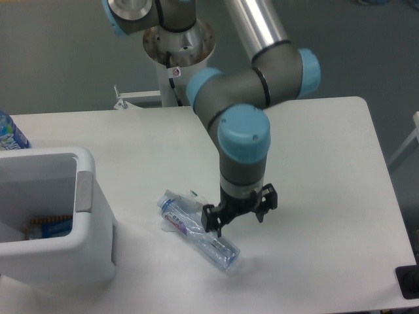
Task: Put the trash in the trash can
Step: 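Align the gripper over the bottle's end and close on it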
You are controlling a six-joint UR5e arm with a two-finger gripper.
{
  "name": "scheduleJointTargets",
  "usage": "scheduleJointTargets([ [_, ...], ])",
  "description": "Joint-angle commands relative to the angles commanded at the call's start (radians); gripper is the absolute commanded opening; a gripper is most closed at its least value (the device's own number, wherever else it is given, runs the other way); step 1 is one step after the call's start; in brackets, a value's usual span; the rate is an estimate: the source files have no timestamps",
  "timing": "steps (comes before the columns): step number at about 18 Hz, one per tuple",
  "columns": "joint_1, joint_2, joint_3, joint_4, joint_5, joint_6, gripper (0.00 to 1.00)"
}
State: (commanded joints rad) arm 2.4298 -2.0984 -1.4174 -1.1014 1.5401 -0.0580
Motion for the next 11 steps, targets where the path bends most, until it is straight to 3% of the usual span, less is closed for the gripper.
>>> scheduleJointTargets([
  [4,-0.008,-0.043,-0.006,0.000,0.078,-0.097,1.00],
  [11,-0.021,-0.097,0.028,0.003,0.028,-0.190,1.00],
])
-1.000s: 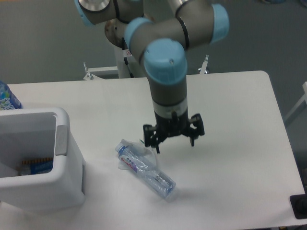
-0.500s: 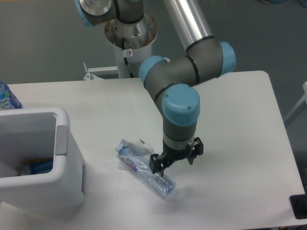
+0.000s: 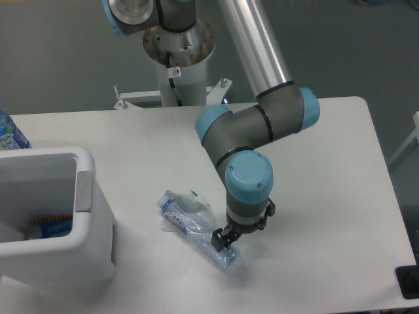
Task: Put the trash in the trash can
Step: 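Align the gripper over the bottle's end and close on it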
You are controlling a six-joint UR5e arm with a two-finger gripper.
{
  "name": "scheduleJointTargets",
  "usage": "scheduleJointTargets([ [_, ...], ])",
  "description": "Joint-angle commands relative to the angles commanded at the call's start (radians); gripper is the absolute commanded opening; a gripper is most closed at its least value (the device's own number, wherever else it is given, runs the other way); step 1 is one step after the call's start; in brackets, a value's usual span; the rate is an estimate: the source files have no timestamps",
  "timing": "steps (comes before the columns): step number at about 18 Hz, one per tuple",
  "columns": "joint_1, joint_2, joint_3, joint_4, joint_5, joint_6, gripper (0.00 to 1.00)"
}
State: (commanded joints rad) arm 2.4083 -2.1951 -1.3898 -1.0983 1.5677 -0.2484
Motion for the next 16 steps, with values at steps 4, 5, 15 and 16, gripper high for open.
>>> scheduleJointTargets([
  [4,-0.017,-0.044,0.038,0.006,-0.006,-0.047,1.00],
  [5,-0.028,-0.055,0.052,0.006,-0.006,-0.058,1.00],
  [15,-0.040,-0.080,0.048,0.012,0.006,-0.068,1.00],
  [16,-0.040,-0.078,0.046,0.014,0.008,-0.068,1.00],
])
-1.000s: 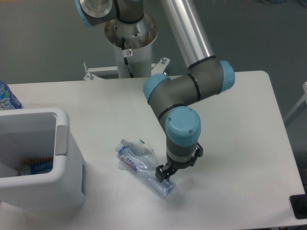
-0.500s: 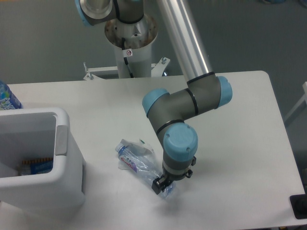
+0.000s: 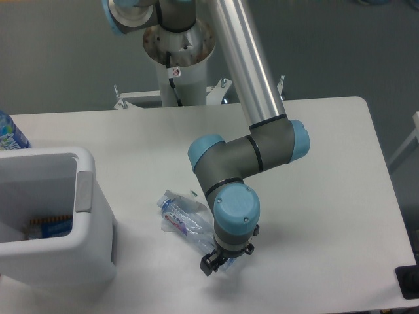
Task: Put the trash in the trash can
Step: 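Align the gripper over the bottle's end and close on it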
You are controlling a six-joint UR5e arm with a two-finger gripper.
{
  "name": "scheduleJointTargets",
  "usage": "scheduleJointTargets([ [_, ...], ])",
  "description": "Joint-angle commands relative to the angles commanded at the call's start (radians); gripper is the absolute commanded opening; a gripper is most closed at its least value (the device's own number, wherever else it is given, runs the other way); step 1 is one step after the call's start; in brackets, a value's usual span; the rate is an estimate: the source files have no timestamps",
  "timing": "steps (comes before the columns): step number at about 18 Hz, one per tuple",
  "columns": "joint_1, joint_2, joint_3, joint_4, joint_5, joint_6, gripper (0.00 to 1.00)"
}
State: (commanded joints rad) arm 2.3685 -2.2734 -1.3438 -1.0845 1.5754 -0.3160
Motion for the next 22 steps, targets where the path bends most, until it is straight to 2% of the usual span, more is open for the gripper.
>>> scheduleJointTargets([
  [4,-0.018,-0.017,-0.003,0.003,0.067,0.009,1.00],
  [11,-0.026,-0.032,-0.009,0.015,0.064,0.000,1.00],
  [17,-0.026,-0.029,-0.014,0.015,0.064,0.000,0.68],
  [19,-0.026,-0.022,-0.026,0.015,0.064,0.000,0.63],
  [22,-0.028,-0.020,-0.029,0.017,0.069,0.003,0.61],
])
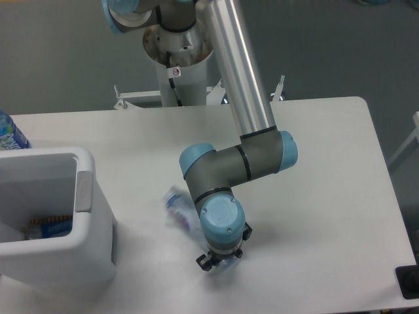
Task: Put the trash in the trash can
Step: 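Align the gripper over the bottle's end and close on it, then lift the bottle and carry it over the white trash bin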
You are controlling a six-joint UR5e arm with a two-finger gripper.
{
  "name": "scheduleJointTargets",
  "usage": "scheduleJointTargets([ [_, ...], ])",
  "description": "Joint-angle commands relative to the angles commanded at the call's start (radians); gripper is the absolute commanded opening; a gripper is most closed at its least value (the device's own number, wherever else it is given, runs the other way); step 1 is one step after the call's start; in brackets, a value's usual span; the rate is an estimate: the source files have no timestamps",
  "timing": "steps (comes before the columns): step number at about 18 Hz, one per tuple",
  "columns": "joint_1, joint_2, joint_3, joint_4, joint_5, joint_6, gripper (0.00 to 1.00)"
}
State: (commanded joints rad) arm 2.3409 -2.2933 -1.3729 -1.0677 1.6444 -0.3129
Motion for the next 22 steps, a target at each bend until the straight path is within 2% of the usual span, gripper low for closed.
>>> scheduleJointTargets([
  [11,-0.002,0.006,-0.006,0.000,0.005,0.008,0.59],
  [15,-0.002,0.018,-0.005,-0.005,0.005,0.011,0.54],
  [20,-0.002,0.041,0.008,-0.009,0.005,0.021,0.52],
  [22,-0.002,0.070,0.011,-0.009,0.000,0.035,0.52],
])
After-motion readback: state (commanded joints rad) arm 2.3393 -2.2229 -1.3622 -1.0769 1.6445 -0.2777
